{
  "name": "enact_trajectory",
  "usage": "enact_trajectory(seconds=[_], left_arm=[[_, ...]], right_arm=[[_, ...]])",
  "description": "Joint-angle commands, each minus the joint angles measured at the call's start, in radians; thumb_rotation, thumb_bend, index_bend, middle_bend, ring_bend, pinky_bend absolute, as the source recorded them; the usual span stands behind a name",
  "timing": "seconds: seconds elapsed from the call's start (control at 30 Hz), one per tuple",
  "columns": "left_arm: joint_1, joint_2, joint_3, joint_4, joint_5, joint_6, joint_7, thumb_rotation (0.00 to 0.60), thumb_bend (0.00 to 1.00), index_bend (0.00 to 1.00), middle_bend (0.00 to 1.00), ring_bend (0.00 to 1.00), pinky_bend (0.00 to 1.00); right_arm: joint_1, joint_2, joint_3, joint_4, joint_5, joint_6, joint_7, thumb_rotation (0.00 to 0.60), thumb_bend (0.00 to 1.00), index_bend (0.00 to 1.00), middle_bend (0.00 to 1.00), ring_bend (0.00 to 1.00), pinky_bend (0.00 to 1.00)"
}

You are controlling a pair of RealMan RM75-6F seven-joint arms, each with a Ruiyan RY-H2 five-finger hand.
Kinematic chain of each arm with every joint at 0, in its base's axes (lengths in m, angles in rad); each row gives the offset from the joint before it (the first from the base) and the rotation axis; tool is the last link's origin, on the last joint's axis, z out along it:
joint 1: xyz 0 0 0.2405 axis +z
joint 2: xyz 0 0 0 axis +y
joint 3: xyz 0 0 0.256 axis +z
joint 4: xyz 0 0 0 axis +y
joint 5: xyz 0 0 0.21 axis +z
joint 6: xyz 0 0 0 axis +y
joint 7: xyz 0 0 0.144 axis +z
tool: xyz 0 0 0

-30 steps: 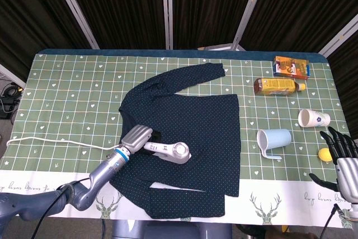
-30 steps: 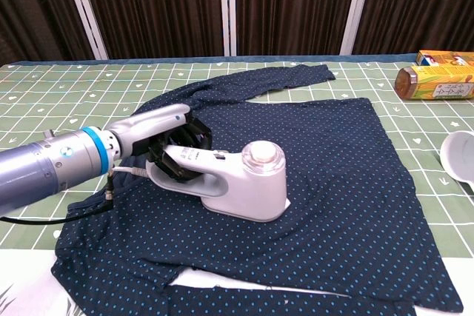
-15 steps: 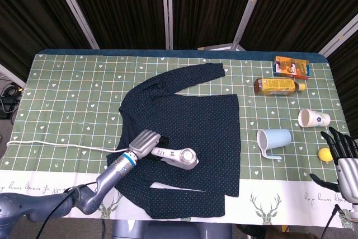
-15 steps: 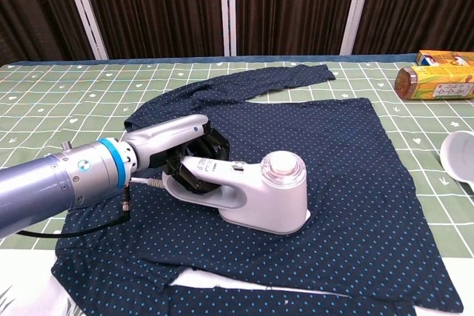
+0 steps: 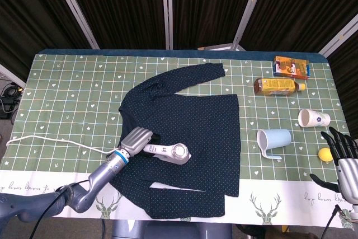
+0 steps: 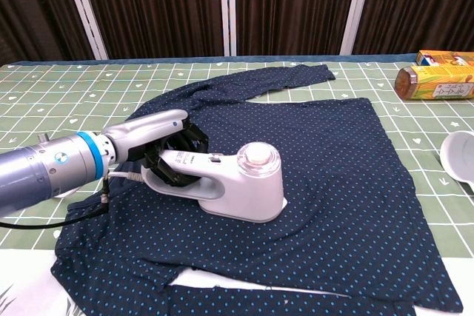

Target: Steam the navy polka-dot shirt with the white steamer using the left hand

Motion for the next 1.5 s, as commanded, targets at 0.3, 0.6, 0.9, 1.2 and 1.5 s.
enact_trajectory(seconds=[0.3, 0.6, 0.9, 1.2, 1.5], left_arm=[[0.012, 0.047, 0.011, -0.017, 0.011, 0.009, 0.000, 0.600, 0.93, 1.00, 0.88, 0.84, 1.00], [0.027, 0.057, 0.021, -0.001, 0.014, 0.012, -0.023, 0.600, 0.93, 1.00, 0.88, 0.84, 1.00], [0.040, 0.075, 0.029, 0.024, 0.020, 0.017, -0.050, 0.600, 0.93, 1.00, 0.88, 0.84, 1.00], [0.052, 0.092, 0.033, 0.042, 0.025, 0.021, -0.075, 0.600, 0.93, 1.00, 0.88, 0.84, 1.00], [0.066, 0.103, 0.041, 0.064, 0.036, 0.032, -0.099, 0.600, 0.93, 1.00, 0.88, 0.84, 1.00]], right_arm=[[-0.003, 0.001, -0.001, -0.003, -0.005, 0.007, 0.000, 0.600, 0.00, 0.00, 0.00, 0.00, 0.00], [-0.002, 0.001, -0.001, -0.002, -0.006, 0.006, -0.002, 0.600, 0.00, 0.00, 0.00, 0.00, 0.00], [0.000, -0.002, -0.002, -0.003, -0.006, 0.002, -0.009, 0.600, 0.00, 0.00, 0.00, 0.00, 0.00], [-0.001, -0.003, -0.003, -0.006, -0.009, 0.003, -0.016, 0.600, 0.00, 0.00, 0.00, 0.00, 0.00], [-0.001, -0.003, -0.004, -0.007, -0.010, 0.003, -0.017, 0.600, 0.00, 0.00, 0.00, 0.00, 0.00]])
